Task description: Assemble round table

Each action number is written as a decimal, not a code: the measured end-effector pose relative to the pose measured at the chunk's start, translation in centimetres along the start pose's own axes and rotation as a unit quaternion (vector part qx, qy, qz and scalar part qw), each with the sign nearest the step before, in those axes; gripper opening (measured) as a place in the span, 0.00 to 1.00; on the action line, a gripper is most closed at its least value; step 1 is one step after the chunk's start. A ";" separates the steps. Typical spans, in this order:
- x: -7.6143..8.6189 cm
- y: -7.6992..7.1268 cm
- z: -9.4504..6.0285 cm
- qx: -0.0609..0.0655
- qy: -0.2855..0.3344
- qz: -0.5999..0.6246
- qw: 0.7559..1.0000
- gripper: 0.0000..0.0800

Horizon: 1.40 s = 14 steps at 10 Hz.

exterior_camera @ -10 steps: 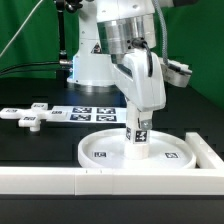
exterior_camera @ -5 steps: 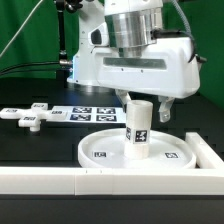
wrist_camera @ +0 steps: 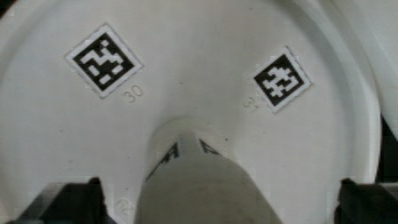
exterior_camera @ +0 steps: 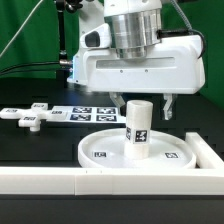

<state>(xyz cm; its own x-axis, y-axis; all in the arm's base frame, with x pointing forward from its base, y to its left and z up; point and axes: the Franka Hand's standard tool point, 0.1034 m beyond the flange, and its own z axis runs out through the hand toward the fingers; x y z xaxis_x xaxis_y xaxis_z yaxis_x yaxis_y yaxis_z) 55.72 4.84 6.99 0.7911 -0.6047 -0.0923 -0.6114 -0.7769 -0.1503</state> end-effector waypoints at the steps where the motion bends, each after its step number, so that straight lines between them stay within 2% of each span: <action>1: 0.0 0.0 0.0 0.000 0.000 -0.001 1.000 0.81; 4: -0.7 0.9 -1.1 -0.001 0.000 -0.079 0.997 0.81; 5: -1.0 1.2 -1.6 -0.015 -0.008 -0.130 0.991 0.81; 7: -1.4 2.8 -2.2 -0.011 -0.006 -0.126 0.992 0.81; 9: -1.4 2.8 -2.0 -0.012 -0.007 -0.128 0.992 0.81; 10: -1.1 3.1 -1.9 -0.014 0.000 -0.169 0.985 0.81; 11: -1.0 4.1 -1.6 -0.024 0.012 -0.223 0.974 0.81; 12: -1.4 4.7 -1.7 -0.045 0.012 -0.258 0.965 0.81; 14: 0.3 7.7 -3.0 -0.043 0.006 -0.278 0.960 0.81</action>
Offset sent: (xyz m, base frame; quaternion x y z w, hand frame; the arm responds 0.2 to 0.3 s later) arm -0.0266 -0.0149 0.0181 -0.0011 -0.0088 -0.1533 0.9881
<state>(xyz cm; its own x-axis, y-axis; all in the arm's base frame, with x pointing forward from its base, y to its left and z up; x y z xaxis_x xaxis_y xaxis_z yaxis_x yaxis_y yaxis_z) 51.24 -1.84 8.77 0.9955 -0.0942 -0.0096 -0.0947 -0.9914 -0.0906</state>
